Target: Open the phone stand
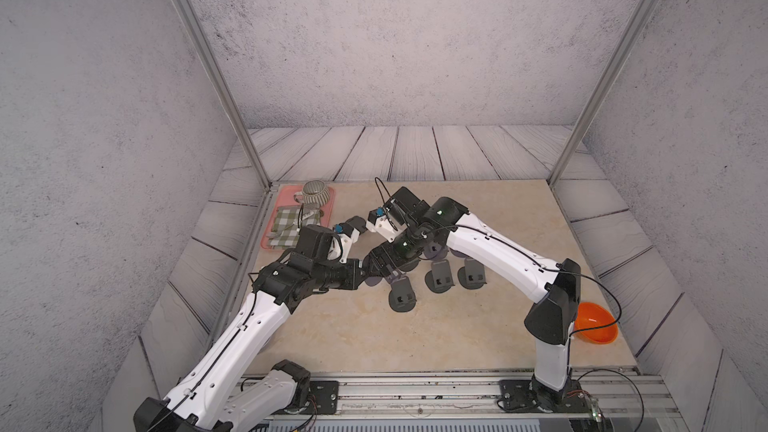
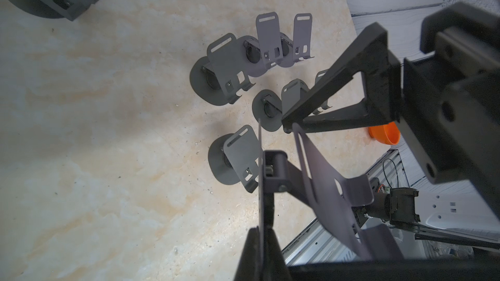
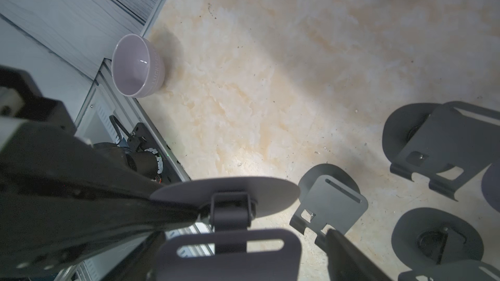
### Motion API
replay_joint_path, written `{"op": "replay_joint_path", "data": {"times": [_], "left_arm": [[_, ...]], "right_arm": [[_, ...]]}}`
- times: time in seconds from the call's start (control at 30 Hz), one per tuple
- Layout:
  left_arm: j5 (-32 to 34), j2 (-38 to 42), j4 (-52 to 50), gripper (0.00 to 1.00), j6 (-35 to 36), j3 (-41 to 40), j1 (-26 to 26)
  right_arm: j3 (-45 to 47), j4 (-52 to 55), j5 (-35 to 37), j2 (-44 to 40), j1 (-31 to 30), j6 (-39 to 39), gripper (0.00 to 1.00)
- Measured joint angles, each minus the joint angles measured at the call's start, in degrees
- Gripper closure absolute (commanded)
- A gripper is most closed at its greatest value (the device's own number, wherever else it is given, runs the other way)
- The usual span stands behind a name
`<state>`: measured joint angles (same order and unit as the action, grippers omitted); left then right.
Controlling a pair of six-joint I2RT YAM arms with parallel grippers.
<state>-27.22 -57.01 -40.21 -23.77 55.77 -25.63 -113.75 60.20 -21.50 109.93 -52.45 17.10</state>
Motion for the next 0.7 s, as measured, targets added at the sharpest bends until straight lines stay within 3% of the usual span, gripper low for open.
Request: {"op": "replay_joint_path", "data": {"times": [0.43, 0.7], "left_arm": [[0.02, 1.62, -0.07, 1.00, -0.02, -1.31, 0.00], [0.46, 1.38, 1.20, 1.00, -1.31, -1.33, 0.00]], "right_arm": [[-1.46, -0.83, -0.74, 0.00, 0.00, 1.33, 0.43], [-2.89, 0.02, 1.27, 0.15, 0.00, 1.36, 0.49]]}}
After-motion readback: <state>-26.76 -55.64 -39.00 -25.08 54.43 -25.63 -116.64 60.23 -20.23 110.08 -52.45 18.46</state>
